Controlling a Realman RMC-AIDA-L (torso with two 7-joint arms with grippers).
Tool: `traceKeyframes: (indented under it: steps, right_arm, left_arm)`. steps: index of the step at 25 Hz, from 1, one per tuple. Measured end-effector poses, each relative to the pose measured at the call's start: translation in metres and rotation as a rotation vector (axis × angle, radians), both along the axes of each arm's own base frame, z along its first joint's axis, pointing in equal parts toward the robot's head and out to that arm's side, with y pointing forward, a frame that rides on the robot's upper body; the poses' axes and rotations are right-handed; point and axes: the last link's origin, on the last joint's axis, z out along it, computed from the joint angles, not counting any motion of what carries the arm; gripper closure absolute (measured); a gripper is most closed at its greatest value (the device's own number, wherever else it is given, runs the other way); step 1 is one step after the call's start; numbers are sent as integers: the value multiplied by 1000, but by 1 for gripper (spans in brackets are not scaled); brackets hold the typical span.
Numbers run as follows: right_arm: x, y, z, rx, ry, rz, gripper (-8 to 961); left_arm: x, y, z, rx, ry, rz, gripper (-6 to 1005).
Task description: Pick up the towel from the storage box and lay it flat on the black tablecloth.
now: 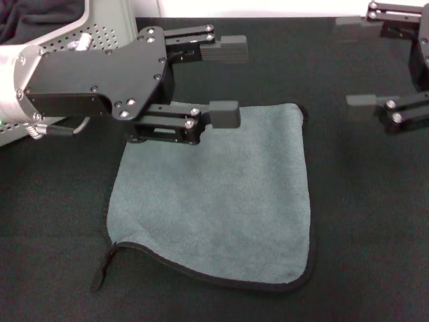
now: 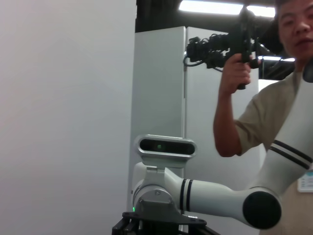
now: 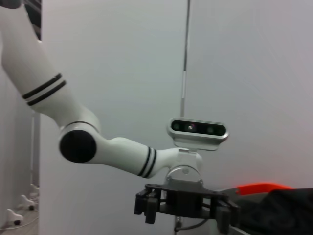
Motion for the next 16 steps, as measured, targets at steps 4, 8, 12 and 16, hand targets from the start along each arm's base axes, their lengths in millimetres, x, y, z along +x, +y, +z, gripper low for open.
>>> traceKeyframes:
  steps: [4,8,12,16]
  right_arm:
    - [-3,4,-4,5,2,-10,73]
    - [-5,9,-6,-3,13,-22,74]
    - [-6,9,-7,-5,15,-21,74]
    - [-6,9,-7,-3,19,-19,74]
  left_arm:
    - [2,6,1,14,27,20,227]
    - [1,9,0,26,59,32,227]
    - [0,12,1,44,65,46,227]
    - [-2,13,2,58,62,50,227]
